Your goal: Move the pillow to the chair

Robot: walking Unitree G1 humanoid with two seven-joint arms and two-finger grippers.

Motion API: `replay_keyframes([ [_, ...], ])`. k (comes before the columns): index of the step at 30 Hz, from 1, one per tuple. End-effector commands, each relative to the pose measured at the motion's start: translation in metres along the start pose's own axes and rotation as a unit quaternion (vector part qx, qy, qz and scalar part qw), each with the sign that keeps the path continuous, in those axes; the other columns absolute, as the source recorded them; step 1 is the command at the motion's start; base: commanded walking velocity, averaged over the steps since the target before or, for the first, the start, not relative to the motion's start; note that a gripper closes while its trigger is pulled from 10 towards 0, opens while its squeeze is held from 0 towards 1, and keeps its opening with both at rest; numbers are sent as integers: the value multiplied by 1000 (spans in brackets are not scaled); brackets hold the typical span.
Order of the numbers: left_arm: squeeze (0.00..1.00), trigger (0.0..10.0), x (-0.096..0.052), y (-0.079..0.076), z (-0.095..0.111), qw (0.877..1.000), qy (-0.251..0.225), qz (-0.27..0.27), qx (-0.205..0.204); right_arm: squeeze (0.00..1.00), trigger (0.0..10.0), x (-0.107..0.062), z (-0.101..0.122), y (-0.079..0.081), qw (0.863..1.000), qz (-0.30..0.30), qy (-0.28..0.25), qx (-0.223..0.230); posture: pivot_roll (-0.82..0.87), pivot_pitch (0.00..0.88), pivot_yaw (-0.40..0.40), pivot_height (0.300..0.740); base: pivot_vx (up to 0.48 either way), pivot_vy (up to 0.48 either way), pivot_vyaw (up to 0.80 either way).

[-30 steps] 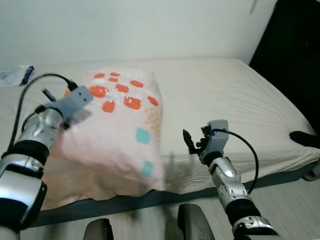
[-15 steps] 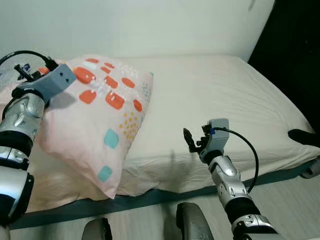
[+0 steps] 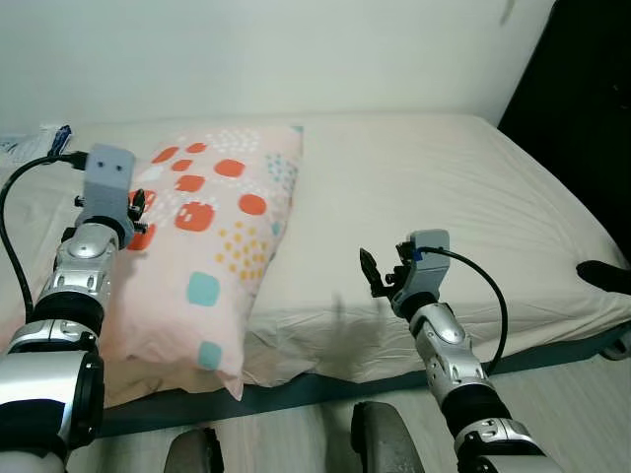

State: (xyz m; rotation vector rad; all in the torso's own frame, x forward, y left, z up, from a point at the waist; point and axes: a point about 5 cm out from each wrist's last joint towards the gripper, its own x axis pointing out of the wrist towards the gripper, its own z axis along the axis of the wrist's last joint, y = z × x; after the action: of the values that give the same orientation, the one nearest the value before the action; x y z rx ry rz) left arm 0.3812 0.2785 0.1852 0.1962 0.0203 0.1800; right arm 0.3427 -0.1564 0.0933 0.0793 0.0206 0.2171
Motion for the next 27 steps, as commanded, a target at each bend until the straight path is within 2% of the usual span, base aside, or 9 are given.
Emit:
replay_keyframes([
  [1, 0, 10000, -5, -9, -13, 997, 16, -52, -62, 0, 10000, -1, -5, 0, 1000, -5, 7, 10, -14, 3, -73, 563, 0, 0, 0],
  [4, 0, 10000, -9, -18, -22, 990, 31, -100, -92, 0, 10000, -1, -5, 0, 1000, -5, 7, 12, -11, 0, -71, 563, 0, 0, 0],
  [9, 0, 10000, -52, -47, -66, 938, 84, -287, -178, 0, 10000, -1, -7, 2, 1000, -7, 7, 19, -13, 0, -68, 563, 0, 0, 0],
  [11, 0, 10000, -86, -55, -74, 887, 100, -401, -206, 0, 10000, -2, -7, 1, 1000, -8, 7, 21, -2, 0, -80, 563, 0, 0, 0],
  [14, 114, 10000, -114, -59, -83, 847, 134, -476, -194, 0, 10000, -2, -8, 1, 1000, -5, 9, 19, 1, 0, -84, 563, 0, 0, 0],
  [15, 941, 10000, -125, -60, -89, 837, 156, -498, -168, 0, 10000, -2, -8, 2, 1000, -3, 10, 19, 6, 0, -90, 563, 0, 0, 0],
  [22, 1000, 10000, -146, -71, -86, 806, 175, -542, -160, 0, 10000, 0, -7, 3, 1000, 0, 11, 18, 7, 6, -96, 563, 0, 0, 0],
  [25, 1000, 10000, -146, -82, -85, 811, 175, -536, -156, 0, 10000, 1, -7, 4, 1000, 2, 11, 18, 7, 7, -98, 563, 0, 0, 0],
  [27, 1000, 10000, -138, -89, -95, 848, 189, -486, -98, 0, 10000, 1, -6, 4, 1000, 3, 11, 17, 5, 10, -98, 563, 0, 0, 0],
])
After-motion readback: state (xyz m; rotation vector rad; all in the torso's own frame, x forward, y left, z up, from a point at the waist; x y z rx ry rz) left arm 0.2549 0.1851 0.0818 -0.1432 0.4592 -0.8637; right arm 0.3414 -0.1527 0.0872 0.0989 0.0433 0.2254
